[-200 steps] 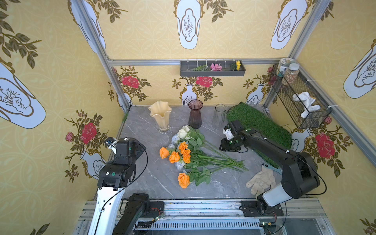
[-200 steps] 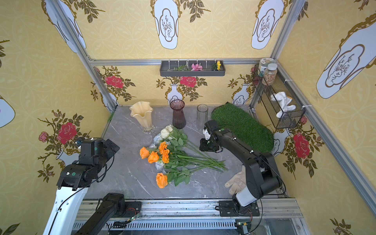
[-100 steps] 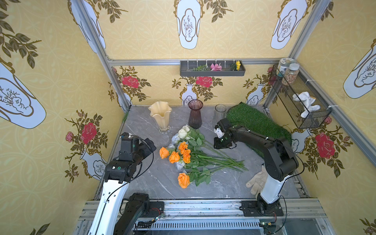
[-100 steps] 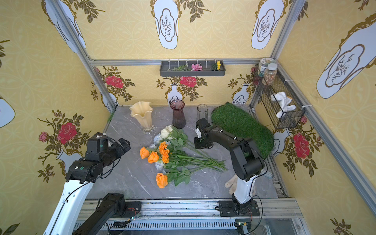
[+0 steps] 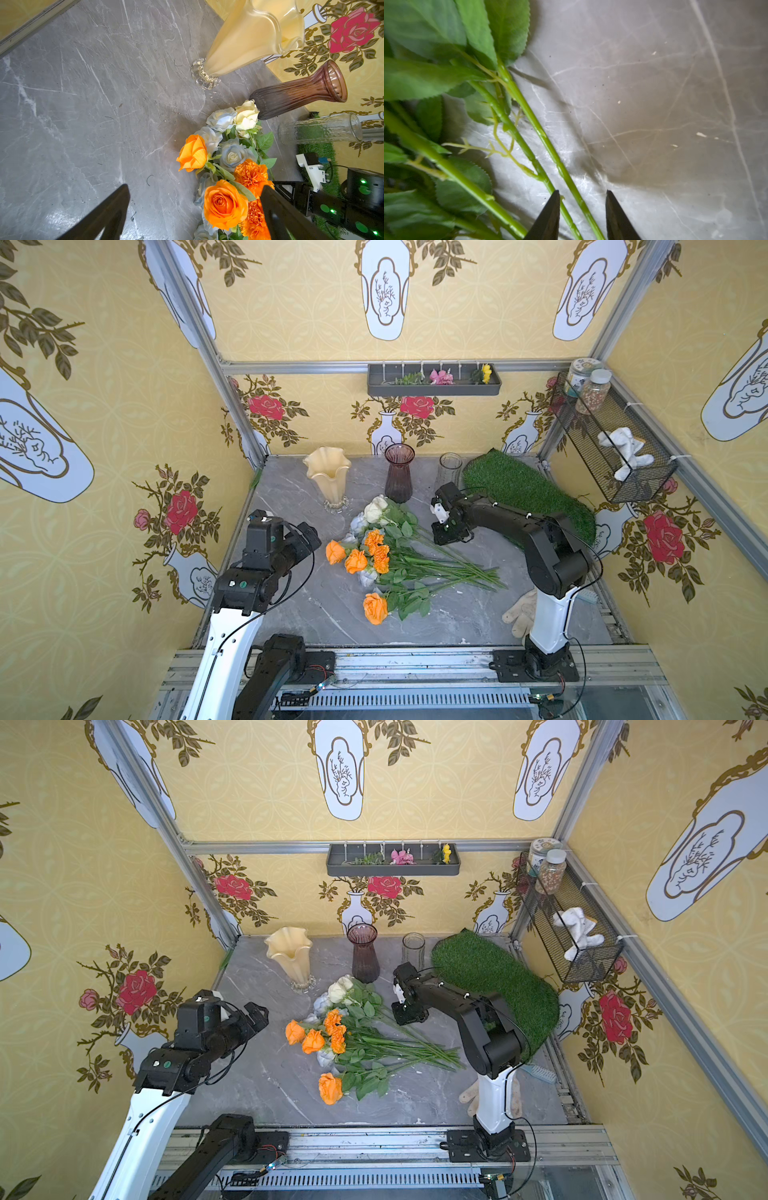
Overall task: Arrange the flowers in different vases according to their colors
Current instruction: Pick up the flower at the center of the board.
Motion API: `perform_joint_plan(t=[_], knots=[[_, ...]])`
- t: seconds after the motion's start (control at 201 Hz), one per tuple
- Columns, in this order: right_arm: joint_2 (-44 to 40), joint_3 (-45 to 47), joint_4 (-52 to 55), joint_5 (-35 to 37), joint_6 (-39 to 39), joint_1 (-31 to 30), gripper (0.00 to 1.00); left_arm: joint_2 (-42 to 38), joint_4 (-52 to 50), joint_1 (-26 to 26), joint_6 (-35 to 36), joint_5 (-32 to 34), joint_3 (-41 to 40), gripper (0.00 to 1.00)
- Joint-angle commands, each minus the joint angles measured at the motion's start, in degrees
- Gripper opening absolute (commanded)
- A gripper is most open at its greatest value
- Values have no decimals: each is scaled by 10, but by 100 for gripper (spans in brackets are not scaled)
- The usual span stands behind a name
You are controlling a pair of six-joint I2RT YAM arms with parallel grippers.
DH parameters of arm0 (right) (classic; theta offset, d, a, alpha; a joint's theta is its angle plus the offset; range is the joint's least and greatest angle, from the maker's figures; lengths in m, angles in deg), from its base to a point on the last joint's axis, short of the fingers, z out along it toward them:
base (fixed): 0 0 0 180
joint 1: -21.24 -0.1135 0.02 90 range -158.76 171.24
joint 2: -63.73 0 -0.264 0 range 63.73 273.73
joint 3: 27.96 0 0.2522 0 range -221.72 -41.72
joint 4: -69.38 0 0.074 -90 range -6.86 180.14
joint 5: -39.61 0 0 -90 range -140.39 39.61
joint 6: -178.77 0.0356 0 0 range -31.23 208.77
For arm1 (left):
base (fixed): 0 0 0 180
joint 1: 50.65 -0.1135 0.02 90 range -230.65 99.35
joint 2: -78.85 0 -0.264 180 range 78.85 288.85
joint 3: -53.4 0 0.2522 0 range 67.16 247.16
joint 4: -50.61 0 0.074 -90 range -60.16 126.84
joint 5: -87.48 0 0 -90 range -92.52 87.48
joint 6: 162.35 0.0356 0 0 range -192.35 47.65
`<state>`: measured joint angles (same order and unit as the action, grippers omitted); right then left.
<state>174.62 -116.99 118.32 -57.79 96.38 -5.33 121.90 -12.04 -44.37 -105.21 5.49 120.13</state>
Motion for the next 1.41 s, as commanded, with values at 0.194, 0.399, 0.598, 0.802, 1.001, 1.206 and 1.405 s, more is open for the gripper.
perform_joint_plan(t=[0.194, 0.399, 0.598, 0.802, 1.001, 1.206, 1.405], knots=[[19, -12, 5, 43, -33, -17, 34, -4, 16, 0, 5, 3, -4, 100], [43, -23, 17, 87, -71, -43, 15, -10, 16, 0, 3, 4, -5, 100], [42, -50, 40, 155, -100, -73, 1, -16, 16, 0, 3, 7, -5, 100], [19, -80, 60, 256, -146, -109, 0, -20, 16, -1, 3, 6, -5, 100], [-32, -98, 67, 299, -158, -121, 0, -26, 15, 0, 3, 4, -5, 100], [-79, -104, 70, 314, -164, -135, 0, -30, 17, 0, 3, 1, -6, 100], [-92, -73, 19, 274, -161, -133, 0, -33, 16, 0, 3, 3, -6, 100]])
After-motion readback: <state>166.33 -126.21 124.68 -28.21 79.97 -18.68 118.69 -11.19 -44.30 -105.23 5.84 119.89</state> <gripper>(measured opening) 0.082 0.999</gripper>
